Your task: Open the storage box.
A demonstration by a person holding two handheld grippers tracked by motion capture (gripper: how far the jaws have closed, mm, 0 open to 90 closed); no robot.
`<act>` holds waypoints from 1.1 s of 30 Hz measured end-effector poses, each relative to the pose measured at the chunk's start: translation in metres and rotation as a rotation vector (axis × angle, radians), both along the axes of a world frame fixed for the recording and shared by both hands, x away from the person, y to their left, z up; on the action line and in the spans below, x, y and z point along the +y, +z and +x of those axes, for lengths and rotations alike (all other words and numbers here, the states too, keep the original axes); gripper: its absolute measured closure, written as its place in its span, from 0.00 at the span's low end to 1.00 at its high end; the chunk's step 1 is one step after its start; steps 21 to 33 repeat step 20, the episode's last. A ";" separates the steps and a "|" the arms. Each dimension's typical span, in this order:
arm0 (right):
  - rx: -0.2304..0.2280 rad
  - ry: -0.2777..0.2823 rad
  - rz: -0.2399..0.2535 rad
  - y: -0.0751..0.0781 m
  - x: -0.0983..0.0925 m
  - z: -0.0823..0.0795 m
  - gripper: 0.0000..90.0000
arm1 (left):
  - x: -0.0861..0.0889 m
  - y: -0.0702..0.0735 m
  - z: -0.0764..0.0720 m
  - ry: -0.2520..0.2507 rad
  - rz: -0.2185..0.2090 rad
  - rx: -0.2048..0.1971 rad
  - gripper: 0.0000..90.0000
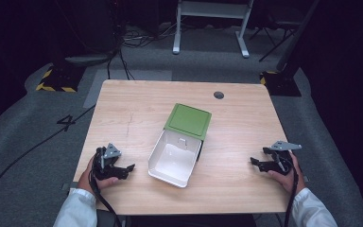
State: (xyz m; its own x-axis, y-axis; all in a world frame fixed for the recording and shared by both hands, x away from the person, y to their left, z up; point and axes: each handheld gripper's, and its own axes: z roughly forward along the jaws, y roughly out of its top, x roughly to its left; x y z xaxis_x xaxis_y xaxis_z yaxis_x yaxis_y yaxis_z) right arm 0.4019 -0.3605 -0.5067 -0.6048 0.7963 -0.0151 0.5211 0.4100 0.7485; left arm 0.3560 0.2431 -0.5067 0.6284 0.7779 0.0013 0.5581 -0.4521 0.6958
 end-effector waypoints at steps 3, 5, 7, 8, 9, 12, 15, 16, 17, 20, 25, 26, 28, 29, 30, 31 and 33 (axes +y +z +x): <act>0.000 0.000 0.000 0.000 0.000 0.000 0.22 | 0.000 0.000 0.000 0.000 -0.001 0.001 0.18; 0.000 0.000 0.000 0.000 0.000 0.000 0.22 | 0.000 0.000 0.000 0.000 -0.001 0.001 0.18; 0.000 0.000 0.000 0.000 0.000 0.000 0.22 | 0.000 0.000 0.000 0.000 -0.001 0.001 0.18; 0.000 0.000 0.000 0.000 0.000 0.000 0.22 | 0.000 0.000 0.000 0.000 -0.001 0.001 0.18; 0.000 0.000 0.000 0.000 0.000 0.000 0.22 | 0.000 0.000 0.000 0.000 -0.001 0.002 0.18; 0.000 0.000 0.000 0.000 0.000 0.000 0.22 | 0.000 0.000 0.000 0.002 -0.001 0.000 0.18; 0.000 0.000 0.000 0.000 0.000 0.000 0.22 | 0.000 0.000 0.000 0.003 0.000 0.000 0.18; 0.000 0.000 0.000 0.000 0.000 0.000 0.22 | 0.000 0.000 0.001 0.005 -0.001 0.001 0.18; 0.000 0.000 0.000 0.000 0.000 0.000 0.22 | -0.001 0.000 0.001 0.007 -0.002 0.001 0.18; 0.000 0.000 0.000 0.000 0.000 0.000 0.22 | -0.001 0.000 0.001 0.008 -0.003 0.003 0.17; 0.000 0.000 0.000 0.000 0.000 0.000 0.22 | -0.001 0.000 0.001 0.008 -0.003 0.003 0.17; 0.000 0.000 0.000 0.000 0.000 0.000 0.22 | -0.001 0.000 0.001 0.008 -0.003 0.003 0.17; 0.000 0.000 0.000 0.000 0.000 0.000 0.22 | -0.001 0.000 0.001 0.008 -0.003 0.003 0.17; 0.000 0.000 0.000 0.000 0.000 0.000 0.22 | -0.001 0.000 0.001 0.008 -0.003 0.003 0.17; 0.000 0.000 0.000 0.000 0.000 0.000 0.22 | -0.001 0.000 0.001 0.008 -0.003 0.003 0.17; 0.000 0.000 0.000 0.000 0.000 0.000 0.22 | -0.001 0.000 0.001 0.008 -0.003 0.003 0.17; 0.000 0.000 0.000 0.000 0.000 0.000 0.22 | -0.001 0.000 0.001 0.008 -0.003 0.003 0.17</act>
